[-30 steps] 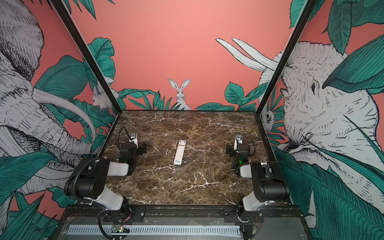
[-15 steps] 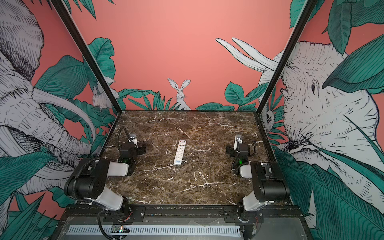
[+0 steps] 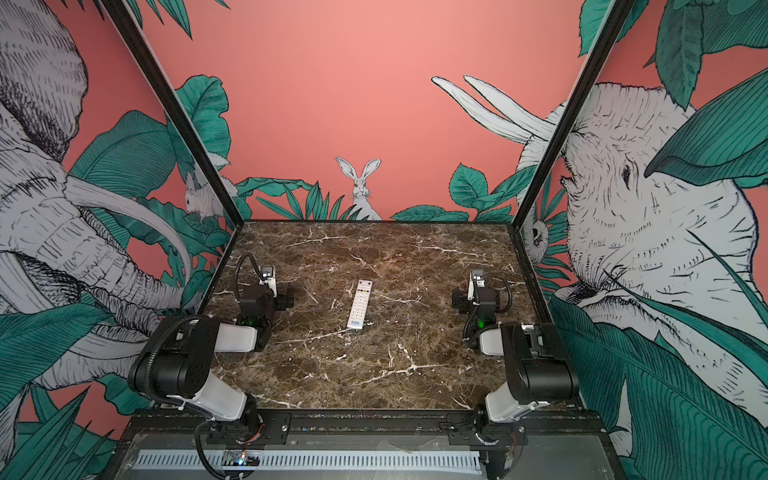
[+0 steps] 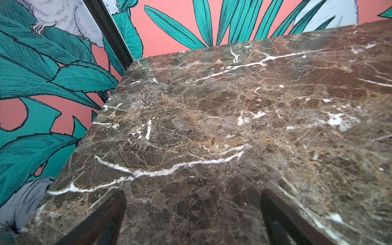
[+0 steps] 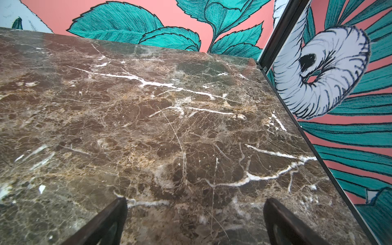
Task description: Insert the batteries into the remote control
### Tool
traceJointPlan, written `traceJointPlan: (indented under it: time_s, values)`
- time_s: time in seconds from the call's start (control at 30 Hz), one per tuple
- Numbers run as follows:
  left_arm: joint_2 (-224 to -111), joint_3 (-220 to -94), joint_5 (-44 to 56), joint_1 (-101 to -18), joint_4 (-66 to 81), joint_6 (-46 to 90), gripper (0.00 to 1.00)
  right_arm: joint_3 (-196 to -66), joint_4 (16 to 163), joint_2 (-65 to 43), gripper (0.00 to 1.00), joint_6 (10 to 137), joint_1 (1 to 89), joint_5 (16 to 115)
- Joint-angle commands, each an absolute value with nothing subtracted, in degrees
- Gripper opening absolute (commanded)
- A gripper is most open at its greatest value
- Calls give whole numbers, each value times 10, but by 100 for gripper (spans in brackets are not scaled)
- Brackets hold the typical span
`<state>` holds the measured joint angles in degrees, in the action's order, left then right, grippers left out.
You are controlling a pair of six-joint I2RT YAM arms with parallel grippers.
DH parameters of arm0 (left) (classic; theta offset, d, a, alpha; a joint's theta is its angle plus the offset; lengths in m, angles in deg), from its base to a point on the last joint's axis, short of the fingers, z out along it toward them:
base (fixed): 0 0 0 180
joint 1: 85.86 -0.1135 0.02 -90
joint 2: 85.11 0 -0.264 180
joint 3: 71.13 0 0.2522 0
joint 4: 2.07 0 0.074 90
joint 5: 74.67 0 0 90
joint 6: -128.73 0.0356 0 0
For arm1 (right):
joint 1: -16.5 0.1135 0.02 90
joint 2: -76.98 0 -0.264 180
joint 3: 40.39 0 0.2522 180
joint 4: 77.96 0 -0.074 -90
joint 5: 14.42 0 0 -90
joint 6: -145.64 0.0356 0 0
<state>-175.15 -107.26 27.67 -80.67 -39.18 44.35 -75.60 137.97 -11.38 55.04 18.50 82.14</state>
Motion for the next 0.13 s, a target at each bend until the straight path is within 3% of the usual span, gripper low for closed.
traceJointPlan:
  time_s: [0.0, 0.1]
  values:
    - [-1742, -1079, 269, -809, -396, 449, 100, -765, 1404, -117, 99, 553, 185, 818]
    - [-1741, -1077, 269, -809, -397, 449, 100, -766, 1404, -117, 99, 553, 185, 818]
